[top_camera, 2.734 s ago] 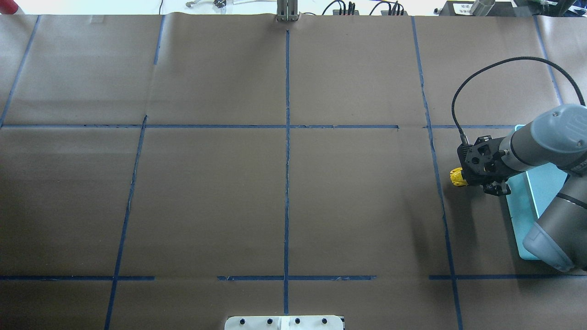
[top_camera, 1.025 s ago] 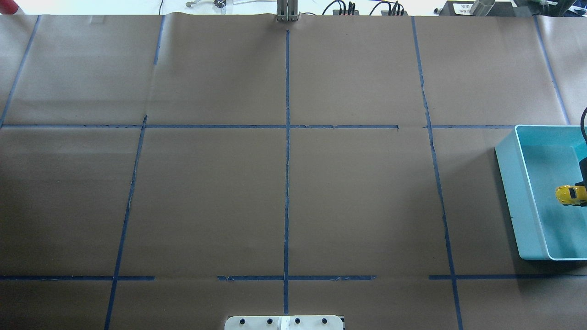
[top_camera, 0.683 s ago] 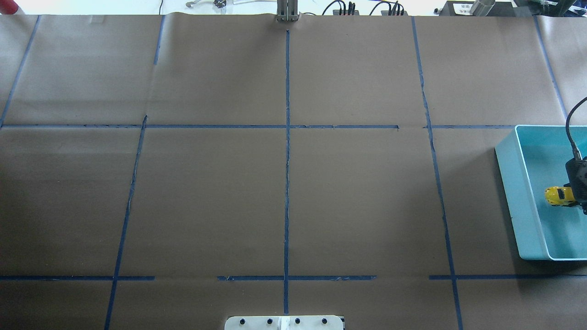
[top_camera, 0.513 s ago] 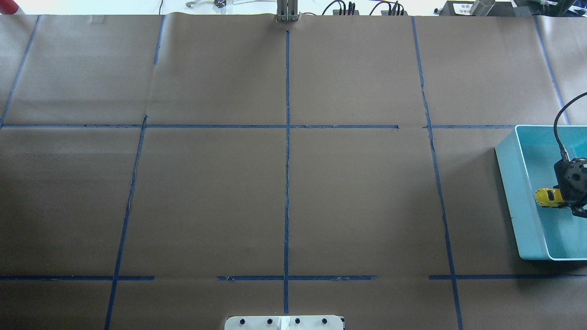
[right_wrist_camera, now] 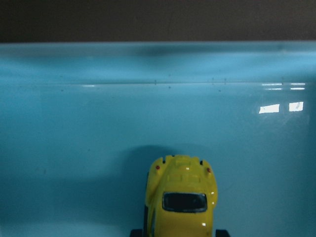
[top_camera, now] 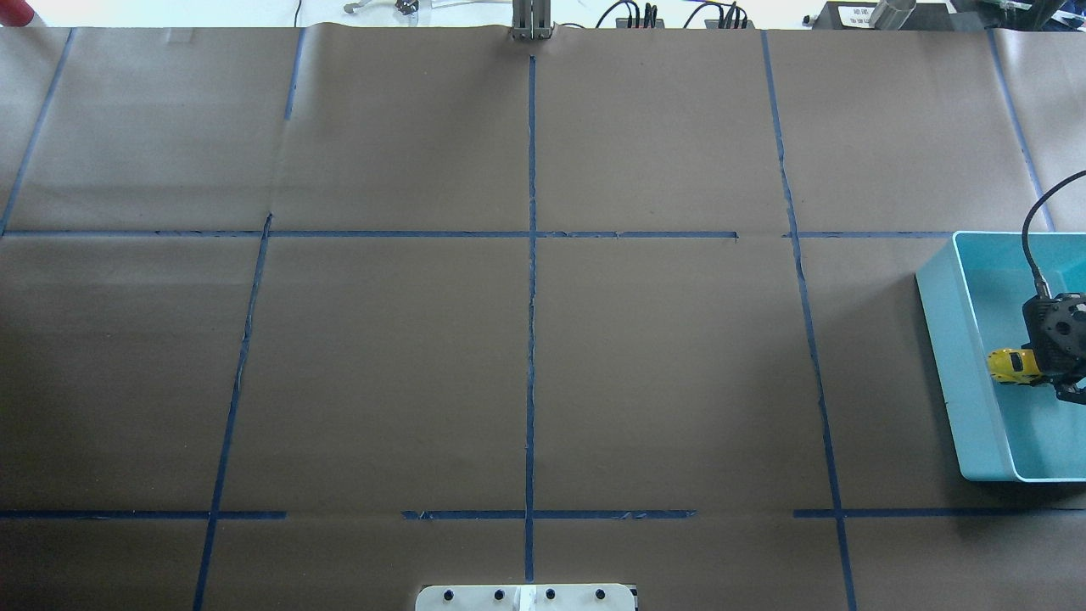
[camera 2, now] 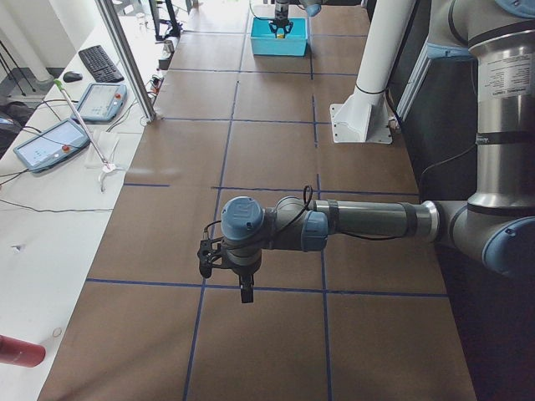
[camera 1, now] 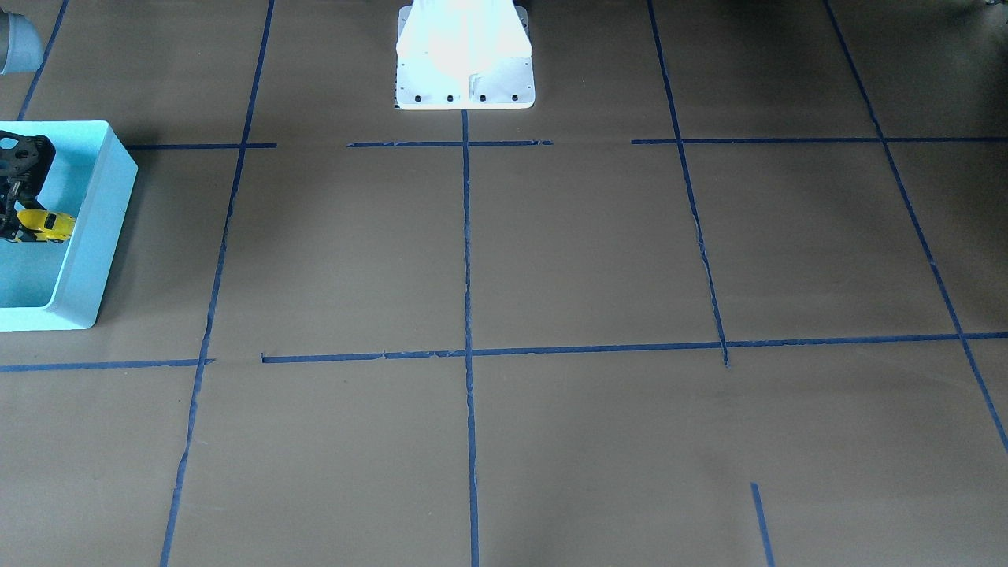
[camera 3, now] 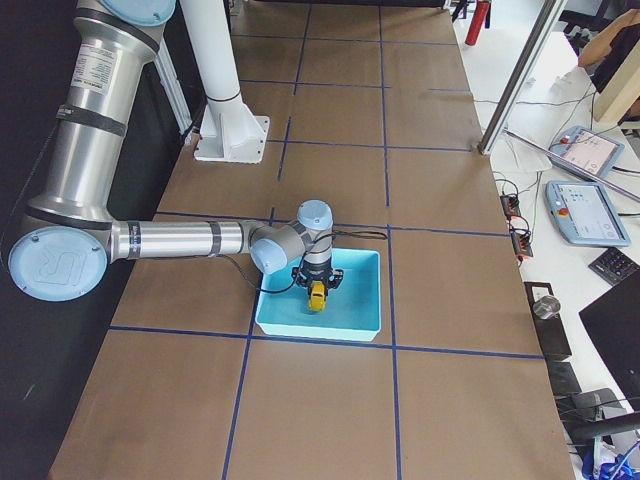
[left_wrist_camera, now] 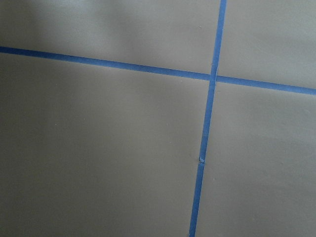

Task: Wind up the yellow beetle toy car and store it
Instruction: 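Lower the car onto the bin floor and open the right gripper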

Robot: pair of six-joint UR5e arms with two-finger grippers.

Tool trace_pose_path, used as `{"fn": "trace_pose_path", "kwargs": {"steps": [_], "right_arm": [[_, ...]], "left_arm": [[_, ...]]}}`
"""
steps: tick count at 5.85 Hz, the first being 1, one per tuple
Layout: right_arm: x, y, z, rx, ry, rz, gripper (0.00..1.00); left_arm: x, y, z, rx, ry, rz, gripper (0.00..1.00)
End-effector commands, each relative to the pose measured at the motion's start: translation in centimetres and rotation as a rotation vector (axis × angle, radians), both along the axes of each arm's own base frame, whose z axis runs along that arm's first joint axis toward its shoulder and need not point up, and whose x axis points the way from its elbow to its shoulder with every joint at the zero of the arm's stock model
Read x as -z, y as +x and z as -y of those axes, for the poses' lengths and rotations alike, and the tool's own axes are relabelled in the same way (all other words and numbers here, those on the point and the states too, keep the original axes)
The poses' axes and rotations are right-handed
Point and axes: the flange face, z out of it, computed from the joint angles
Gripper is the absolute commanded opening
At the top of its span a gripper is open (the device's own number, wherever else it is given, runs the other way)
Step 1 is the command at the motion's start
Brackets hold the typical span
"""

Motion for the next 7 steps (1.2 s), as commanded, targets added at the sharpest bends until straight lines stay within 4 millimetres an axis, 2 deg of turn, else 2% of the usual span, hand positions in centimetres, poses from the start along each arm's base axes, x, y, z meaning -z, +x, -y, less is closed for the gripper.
{"fn": "trace_pose_path", "kwargs": {"steps": [1, 2, 3, 4, 5, 6, 7], "right_arm": [[0.5, 0.1, 0.0, 0.006, 0.006, 0.013, 1.0], [1.1, 0.8, 0.1, 0.003, -0.028, 0.066, 1.0], [2.4, 3.6, 0.5, -0.052, -0.039, 0.107, 1.0], [2.6, 8.3, 0.4, -0.151, -0.115, 0.141, 1.0], [1.7, 13.8, 0.1, -0.285, -0.241, 0.158, 1.0], [1.5, 18.3, -2.0, -0.404, -0.316, 0.157, 1.0], [-0.8, 22.4, -3.9, -0.545, -0.506, 0.114, 1.0]], "left_arm": [[-0.1, 0.0, 0.0, 0.0, -0.003, 0.0, 1.0], [-0.2, 0.0, 0.0, 0.0, -0.006, 0.0, 1.0], [-0.2, 0.0, 0.0, 0.0, -0.006, 0.0, 1.0], [-0.2, 0.0, 0.0, 0.0, -0.007, 0.0, 1.0], [-0.2, 0.0, 0.0, 0.0, -0.007, 0.001, 1.0], [-0.3, 0.0, -0.1, 0.0, -0.009, 0.001, 1.0], [-0.4, 0.0, -0.1, 0.0, -0.01, 0.0, 1.0]]}}
